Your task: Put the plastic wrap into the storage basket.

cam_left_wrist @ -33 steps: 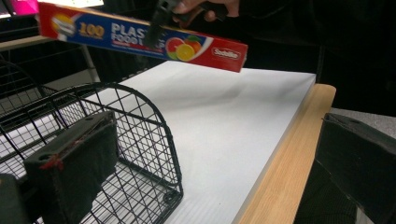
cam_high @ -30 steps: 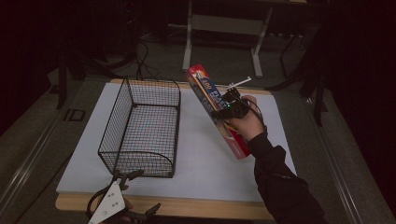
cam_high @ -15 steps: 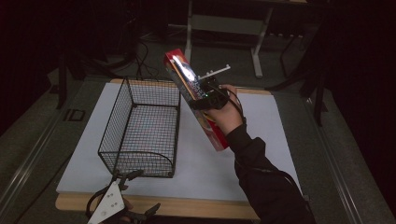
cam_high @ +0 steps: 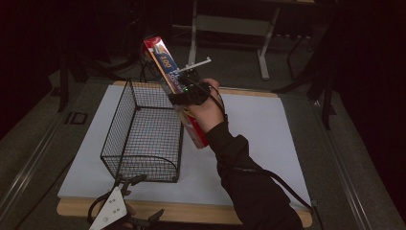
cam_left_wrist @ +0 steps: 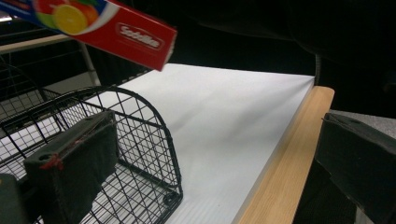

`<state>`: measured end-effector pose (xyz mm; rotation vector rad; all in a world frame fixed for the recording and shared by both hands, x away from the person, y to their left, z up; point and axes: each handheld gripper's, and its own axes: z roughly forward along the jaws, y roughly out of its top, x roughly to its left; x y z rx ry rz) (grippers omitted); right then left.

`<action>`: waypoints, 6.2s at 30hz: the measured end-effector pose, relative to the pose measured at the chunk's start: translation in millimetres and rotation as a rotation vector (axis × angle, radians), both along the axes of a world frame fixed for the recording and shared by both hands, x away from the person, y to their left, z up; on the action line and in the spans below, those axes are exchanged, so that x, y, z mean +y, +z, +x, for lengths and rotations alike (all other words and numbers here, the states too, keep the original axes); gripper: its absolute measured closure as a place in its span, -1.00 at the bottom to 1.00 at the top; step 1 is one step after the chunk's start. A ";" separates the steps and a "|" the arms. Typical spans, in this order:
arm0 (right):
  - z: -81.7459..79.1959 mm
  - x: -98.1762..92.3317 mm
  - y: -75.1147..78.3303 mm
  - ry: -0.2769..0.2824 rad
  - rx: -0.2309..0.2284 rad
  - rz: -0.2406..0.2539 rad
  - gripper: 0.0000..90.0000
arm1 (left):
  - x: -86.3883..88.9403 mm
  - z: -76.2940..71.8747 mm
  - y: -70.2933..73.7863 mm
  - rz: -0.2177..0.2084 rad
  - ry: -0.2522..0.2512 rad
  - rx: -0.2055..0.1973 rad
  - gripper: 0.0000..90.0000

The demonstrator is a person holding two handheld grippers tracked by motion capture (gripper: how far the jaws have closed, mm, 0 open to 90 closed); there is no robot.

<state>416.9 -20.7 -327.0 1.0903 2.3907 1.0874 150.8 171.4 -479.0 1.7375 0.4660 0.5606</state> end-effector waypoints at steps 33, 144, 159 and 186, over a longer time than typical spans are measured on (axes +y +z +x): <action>-20.5 113.1 -61.7 0.069 0.035 0.029 -0.13 | -0.3 -1.2 2.3 -0.012 -0.013 0.006 -1.00; -18.7 32.3 -92.0 0.151 0.090 0.001 -0.68 | -5.5 -1.6 -2.6 0.048 -0.026 0.018 -1.00; -31.2 -38.8 -65.4 0.125 0.026 0.102 -0.68 | -6.9 -0.8 -3.9 0.055 -0.024 0.025 -1.00; -64.7 -149.4 -107.4 0.075 -0.006 0.113 -0.69 | -8.8 0.2 -5.1 0.069 -0.022 0.030 -1.00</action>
